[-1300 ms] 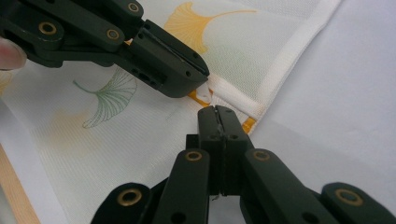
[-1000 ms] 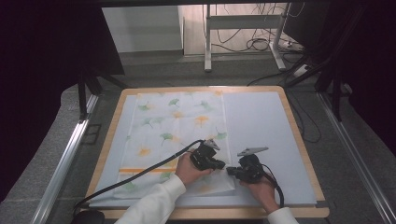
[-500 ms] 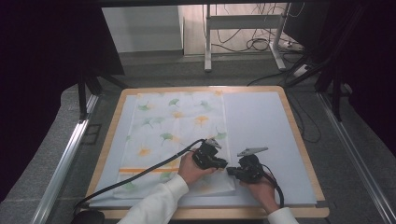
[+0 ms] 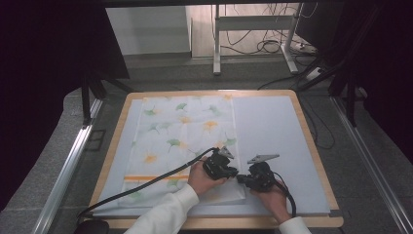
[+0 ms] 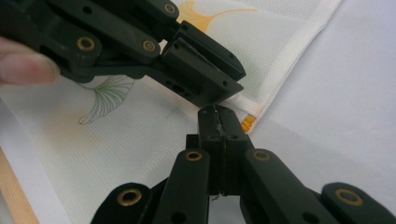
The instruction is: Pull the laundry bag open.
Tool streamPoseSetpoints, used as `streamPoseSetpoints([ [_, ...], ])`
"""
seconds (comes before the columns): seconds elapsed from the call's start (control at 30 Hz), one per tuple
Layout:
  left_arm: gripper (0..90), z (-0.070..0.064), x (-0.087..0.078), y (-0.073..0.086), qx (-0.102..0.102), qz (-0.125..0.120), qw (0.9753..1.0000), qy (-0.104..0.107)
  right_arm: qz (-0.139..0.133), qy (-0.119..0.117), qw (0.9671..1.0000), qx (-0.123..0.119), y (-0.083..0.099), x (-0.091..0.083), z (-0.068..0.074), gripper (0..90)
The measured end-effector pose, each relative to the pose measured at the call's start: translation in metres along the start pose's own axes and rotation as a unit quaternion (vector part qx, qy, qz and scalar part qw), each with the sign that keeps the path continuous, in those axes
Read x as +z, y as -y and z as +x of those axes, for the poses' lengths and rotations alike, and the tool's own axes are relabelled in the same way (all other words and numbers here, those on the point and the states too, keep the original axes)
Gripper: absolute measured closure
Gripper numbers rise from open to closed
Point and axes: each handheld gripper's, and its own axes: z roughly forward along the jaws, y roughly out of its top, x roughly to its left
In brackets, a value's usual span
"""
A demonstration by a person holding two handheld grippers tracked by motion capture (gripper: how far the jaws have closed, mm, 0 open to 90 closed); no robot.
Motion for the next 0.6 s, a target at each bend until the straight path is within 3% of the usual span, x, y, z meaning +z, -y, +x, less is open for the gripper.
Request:
streamPoseSetpoints([
  [0.07,90.0,-0.0017,-0.0017,-0.0001,-0.001,0.001,1.0,0.0,0.0,0.0,1.0,0.004,0.0001,0.0,0.0002,89.6],
  [0.37,90.0,-0.0051,-0.0035,0.0011,0.016,0.004,0.9998,-0.01,-0.001,-0.005,1.0,0.008,0.0003,0.0001,-0.0016,89.6],
  [0.6,90.0,-0.0072,-0.0051,0.0021,0.019,0.007,0.9996,-0.018,-0.004,-0.006,0.9999,0.011,0.0006,0.0004,-0.002,89.6],
])
